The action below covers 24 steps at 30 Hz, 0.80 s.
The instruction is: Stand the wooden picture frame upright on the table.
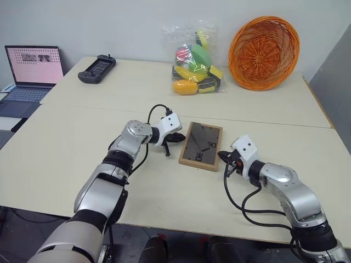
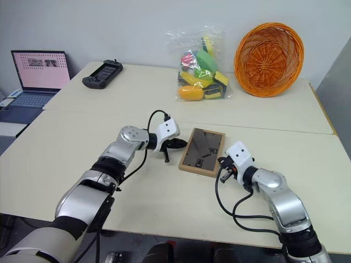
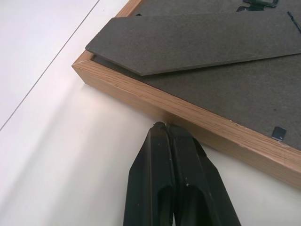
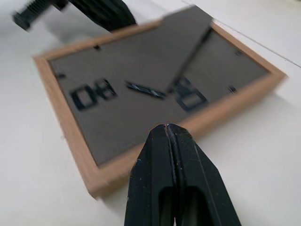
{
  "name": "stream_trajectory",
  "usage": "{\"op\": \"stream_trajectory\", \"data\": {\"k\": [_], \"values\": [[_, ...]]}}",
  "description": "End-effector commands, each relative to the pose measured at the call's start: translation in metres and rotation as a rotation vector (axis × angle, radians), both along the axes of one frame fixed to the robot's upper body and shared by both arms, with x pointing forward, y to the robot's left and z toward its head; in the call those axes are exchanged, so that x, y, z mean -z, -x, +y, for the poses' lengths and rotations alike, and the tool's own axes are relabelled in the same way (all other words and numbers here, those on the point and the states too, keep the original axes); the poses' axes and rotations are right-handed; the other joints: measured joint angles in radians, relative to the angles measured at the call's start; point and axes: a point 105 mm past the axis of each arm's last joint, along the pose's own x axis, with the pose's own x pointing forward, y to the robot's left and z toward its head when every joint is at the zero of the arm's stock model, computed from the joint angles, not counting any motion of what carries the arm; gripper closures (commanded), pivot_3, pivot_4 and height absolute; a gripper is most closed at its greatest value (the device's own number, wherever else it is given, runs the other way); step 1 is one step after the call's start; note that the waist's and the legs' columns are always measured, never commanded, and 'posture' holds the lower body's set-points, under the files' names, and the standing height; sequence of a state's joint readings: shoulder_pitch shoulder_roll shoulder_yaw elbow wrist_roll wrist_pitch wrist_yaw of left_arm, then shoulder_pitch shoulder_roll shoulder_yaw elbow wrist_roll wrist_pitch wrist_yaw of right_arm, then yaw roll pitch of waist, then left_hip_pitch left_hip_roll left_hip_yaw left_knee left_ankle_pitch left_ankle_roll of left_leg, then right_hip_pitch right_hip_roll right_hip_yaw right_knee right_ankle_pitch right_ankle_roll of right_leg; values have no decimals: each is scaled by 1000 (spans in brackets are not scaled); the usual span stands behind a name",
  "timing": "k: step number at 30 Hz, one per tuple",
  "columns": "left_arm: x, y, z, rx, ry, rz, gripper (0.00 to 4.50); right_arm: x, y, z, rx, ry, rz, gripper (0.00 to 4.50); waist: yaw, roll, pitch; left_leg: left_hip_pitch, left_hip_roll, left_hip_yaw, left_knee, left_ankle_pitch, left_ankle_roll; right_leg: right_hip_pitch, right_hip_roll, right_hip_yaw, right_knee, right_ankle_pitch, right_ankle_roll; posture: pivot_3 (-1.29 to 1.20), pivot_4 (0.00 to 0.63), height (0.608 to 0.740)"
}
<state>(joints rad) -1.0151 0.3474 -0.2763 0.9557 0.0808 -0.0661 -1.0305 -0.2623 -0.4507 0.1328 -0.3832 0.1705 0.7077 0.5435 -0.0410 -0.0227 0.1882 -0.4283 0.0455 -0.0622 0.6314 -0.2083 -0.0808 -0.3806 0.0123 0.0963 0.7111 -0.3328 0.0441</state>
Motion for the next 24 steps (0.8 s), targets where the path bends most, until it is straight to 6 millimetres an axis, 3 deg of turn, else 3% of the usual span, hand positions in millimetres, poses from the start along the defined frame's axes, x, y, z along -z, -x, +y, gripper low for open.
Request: {"op": "stream_trajectory", "data": {"k": [1, 14, 17, 21, 24], "values": [[-17, -3, -2, 25, 16, -59, 4500, -11, -4, -9, 17, 17, -44, 4455, 0, 0, 0, 0, 0, 0, 0, 0, 0, 0, 0, 0, 0, 0, 0, 0, 150, 740], [-30, 8, 60, -48, 16, 26, 4500, -11, -13, -21, 25, 56, -58, 4455, -19, 0, 0, 1, 1, -1, 0, 0, 0, 0, 1, 0, 2, 0, 0, 0, 150, 740], [-43, 14, 73, -128, 114, 159, 4500, -10, -15, -25, 20, 77, -65, 4455, -19, 0, 0, 1, 1, -1, 0, 0, 0, 0, 1, 0, 2, 0, 0, 0, 150, 740], [-65, 42, 62, -221, 355, 556, 3825, -10, -17, -30, 20, 88, -66, 4500, -19, 0, 0, 1, 1, -1, 0, 0, 0, 0, 1, -1, 2, 0, 0, 0, 150, 740], [-70, 60, 54, -259, 424, 712, 3277, -10, -17, -32, 19, 91, -67, 4500, -22, 0, 0, 0, 1, -4, 0, 0, 0, 0, 1, -2, 2, 0, 0, 0, 150, 740]]}}
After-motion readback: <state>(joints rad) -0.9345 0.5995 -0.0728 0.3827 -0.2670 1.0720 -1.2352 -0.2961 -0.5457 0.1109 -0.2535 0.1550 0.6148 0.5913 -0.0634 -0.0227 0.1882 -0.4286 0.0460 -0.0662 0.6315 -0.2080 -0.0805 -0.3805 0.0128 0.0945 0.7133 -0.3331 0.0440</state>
